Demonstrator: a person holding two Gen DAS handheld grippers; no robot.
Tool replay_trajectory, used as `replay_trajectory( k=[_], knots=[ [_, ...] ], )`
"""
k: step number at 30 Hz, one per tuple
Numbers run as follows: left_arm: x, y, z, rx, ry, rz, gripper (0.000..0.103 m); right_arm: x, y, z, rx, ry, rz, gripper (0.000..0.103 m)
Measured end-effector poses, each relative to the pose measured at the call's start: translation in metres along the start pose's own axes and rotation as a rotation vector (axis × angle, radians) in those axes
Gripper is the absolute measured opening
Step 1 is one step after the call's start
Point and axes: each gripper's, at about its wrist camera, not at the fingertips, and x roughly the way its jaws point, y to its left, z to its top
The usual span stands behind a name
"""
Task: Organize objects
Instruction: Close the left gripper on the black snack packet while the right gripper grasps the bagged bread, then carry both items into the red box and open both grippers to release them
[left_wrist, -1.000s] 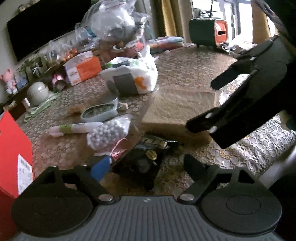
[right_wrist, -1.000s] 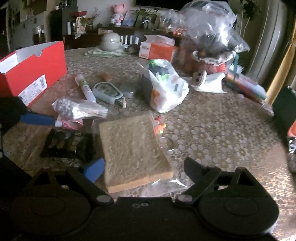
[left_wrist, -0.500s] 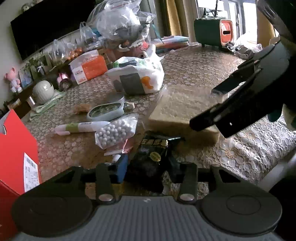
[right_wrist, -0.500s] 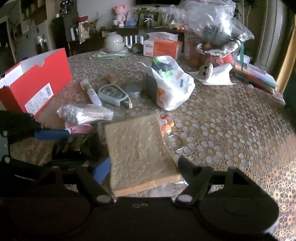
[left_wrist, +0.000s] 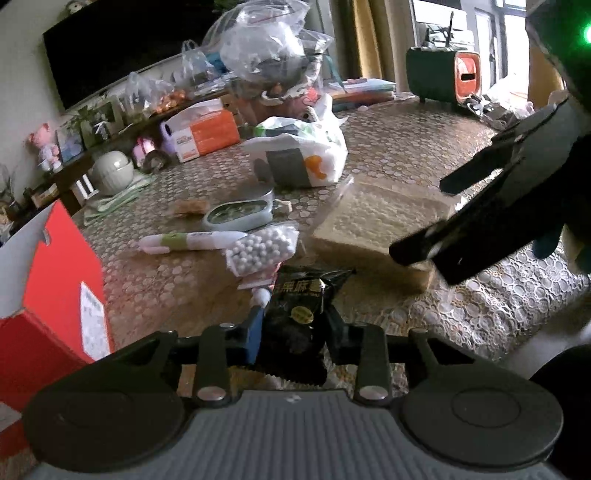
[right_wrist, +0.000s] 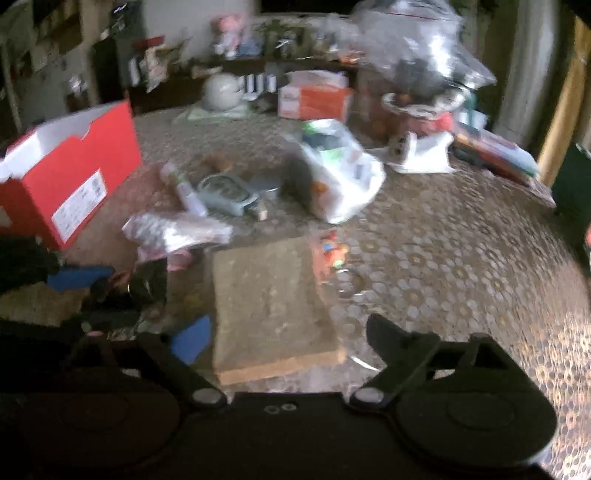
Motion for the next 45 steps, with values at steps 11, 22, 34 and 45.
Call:
replay_trajectory(
  k=[11,22,34,45],
  knots=[
    [-0.021,0.016,-0.004,-0.056,0.007,0.036,0.033,0.005,0.01,0.0,-0.005,0.035,-0.046,0.078],
    [-0.062,0.037,-0.002,-0.11,-0.034,0.073,0.033,-0.048,0.022,0.005,0.042,-0.022,-0.047,0.077],
    [-0.119,0.094,0.014,-0.188,-0.116,0.135,0.033,-0.1,0.073,0.056,0.012,-0.11,0.029,0.077],
    [-0.146,0.166,0.003,-0.239,-0.11,0.257,0.033,-0.094,0.143,0.109,-0.084,-0.137,0.103,0.077]
  ],
)
